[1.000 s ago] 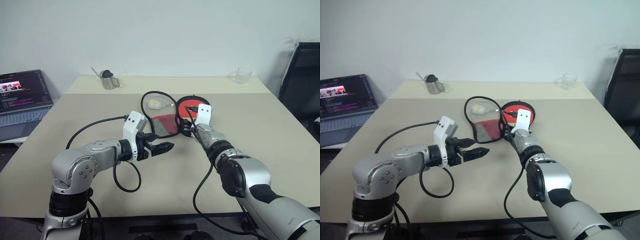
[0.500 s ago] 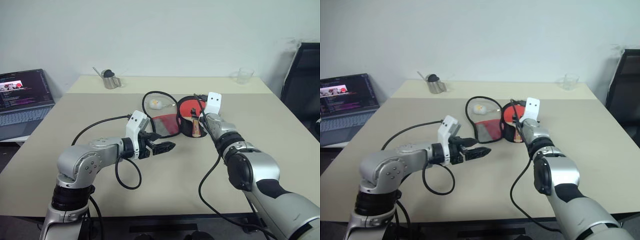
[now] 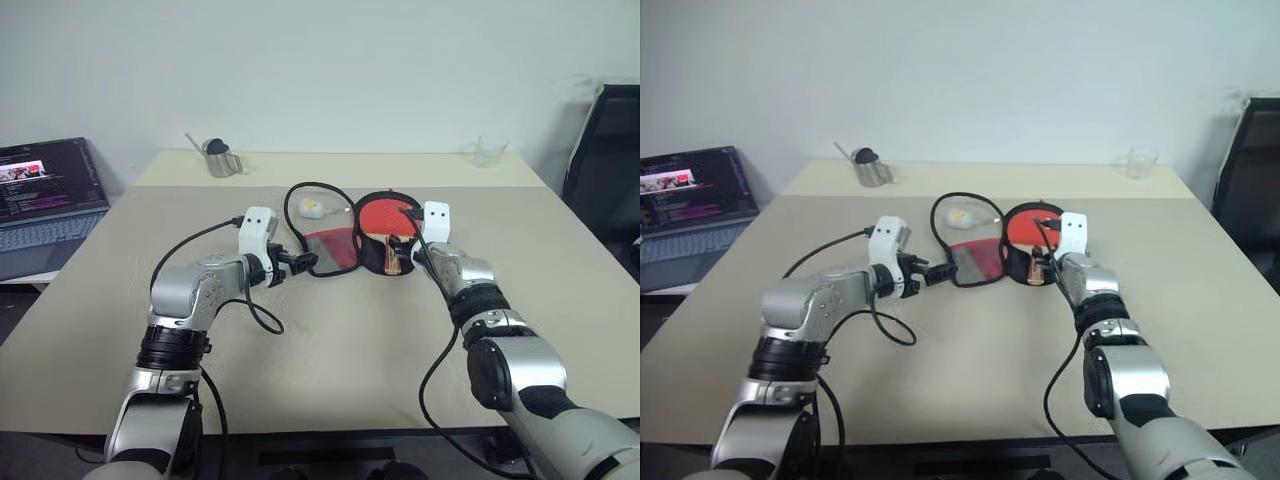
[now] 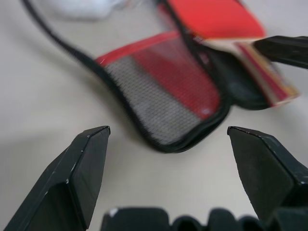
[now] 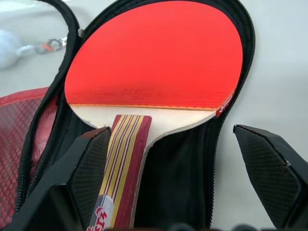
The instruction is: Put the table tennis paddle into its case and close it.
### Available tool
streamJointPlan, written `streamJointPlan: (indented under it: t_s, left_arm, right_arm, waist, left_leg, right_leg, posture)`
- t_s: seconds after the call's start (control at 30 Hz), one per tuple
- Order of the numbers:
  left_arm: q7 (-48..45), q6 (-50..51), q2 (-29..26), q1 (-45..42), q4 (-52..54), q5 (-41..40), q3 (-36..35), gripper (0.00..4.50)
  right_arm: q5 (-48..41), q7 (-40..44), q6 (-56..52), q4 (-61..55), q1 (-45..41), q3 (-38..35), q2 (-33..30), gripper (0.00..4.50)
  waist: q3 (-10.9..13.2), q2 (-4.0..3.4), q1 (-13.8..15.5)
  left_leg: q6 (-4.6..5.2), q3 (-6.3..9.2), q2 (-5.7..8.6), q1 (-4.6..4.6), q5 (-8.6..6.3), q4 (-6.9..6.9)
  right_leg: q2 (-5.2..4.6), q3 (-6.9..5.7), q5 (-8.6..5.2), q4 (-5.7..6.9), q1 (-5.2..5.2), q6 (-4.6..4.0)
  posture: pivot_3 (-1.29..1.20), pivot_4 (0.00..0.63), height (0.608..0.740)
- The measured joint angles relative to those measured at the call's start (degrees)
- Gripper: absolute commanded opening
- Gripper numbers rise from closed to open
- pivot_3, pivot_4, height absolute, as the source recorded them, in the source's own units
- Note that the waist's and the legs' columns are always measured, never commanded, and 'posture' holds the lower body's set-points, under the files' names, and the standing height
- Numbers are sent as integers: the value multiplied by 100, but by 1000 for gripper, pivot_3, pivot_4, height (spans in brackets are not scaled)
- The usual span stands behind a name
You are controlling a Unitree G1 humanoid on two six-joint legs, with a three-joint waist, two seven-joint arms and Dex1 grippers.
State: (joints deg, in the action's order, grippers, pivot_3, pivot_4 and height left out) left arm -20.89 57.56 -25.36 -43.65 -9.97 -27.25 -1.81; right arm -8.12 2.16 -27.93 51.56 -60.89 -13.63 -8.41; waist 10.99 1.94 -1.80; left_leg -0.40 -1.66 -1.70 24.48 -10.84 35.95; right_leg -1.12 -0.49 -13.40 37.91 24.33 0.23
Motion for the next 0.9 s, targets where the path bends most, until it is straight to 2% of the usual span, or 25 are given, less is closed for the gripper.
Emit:
streamJointPlan:
  t_s: [0.23,0.4,0.63,0.73,0.9]
  left_arm:
    - [-332,-18,66,2,-16,95,64,4286]
    - [-1153,80,-183,159,606,-102,290,4286]
    - [-2032,54,-615,332,1165,-322,374,4286]
    - [-1887,-45,-596,304,1012,-194,361,4286]
    - [-717,-453,-146,-65,-488,444,-36,4286]
  right_arm:
    - [-174,-280,-834,-1059,647,-214,-269,4488]
    - [-271,-227,-1533,-2140,1007,-207,-404,4488]
    - [-407,-216,-1767,-2282,1105,-184,-149,4488]
    - [-436,-213,-1769,-2307,1102,-147,-149,4488]
    - [-462,-220,-1770,-2333,1073,-91,-132,4488]
  waist:
    - [0,0,10]
    - [0,0,-33]
    - [0,0,-41]
    - [0,0,-7]
    - [0,0,8]
  left_leg:
    - [0,0,1,7,1,5]
    - [0,-1,-3,1,0,2]
    - [1,-1,-3,-2,2,6]
    - [2,-3,1,-2,2,8]
    - [6,-3,1,0,4,10]
  right_leg:
    - [-2,-4,-3,3,6,5]
    - [2,1,-9,5,7,16]
    - [7,3,-13,7,5,21]
    - [7,3,-13,6,4,23]
    - [8,0,-13,5,3,25]
  posture:
    - [0,150,740]
    - [0,150,740]
    - [0,150,740]
    - [0,150,740]
    - [0,150,740]
